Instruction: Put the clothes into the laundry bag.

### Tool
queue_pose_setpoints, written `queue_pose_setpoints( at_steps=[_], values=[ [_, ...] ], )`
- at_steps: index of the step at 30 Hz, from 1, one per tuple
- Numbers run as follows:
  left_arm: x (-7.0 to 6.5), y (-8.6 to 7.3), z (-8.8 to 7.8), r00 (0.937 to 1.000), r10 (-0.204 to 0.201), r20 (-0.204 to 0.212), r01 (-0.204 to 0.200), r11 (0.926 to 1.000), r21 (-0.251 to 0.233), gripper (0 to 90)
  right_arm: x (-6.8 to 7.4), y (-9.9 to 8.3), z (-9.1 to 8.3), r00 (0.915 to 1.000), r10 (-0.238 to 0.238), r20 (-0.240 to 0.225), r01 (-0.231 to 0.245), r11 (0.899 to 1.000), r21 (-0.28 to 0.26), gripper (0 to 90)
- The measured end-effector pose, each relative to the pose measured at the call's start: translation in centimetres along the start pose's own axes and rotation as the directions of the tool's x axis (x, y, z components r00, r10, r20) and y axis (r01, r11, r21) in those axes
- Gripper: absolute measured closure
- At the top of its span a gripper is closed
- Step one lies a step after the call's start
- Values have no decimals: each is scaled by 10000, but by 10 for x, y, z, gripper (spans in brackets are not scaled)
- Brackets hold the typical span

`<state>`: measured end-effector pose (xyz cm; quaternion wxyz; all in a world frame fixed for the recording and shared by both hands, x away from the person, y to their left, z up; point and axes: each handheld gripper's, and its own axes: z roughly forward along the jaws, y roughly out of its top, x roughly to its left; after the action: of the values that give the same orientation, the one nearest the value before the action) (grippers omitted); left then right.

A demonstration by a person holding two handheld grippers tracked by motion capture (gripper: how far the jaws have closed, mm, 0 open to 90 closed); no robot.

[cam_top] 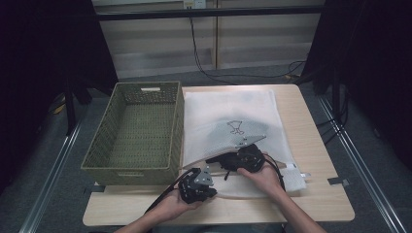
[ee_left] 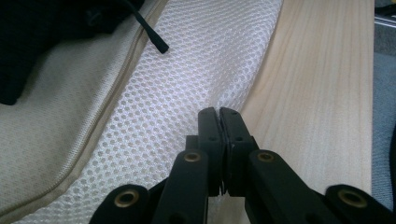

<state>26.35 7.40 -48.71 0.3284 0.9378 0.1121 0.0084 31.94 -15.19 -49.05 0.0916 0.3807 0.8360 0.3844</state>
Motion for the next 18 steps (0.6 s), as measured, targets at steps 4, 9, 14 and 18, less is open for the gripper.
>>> queue_pose_setpoints(
  at_steps=[4,9,14,18],
  values=[
    [0,0,0,10000,24,-37,-24,10000,-17,886,-2,4,2,9997,128,201,-127,9999,-57,867],
    [0,0,0,10000,69,-7,-69,10000,31,886,-6,8,7,9989,239,415,-229,9994,-255,866],
    [0,1,0,10000,76,-14,-76,10000,39,886,-8,9,12,9979,336,552,-309,9983,-487,862],
    [0,0,0,10000,54,18,-54,10000,12,886,-11,12,15,9965,492,682,-449,9970,-623,852]
  ],
)
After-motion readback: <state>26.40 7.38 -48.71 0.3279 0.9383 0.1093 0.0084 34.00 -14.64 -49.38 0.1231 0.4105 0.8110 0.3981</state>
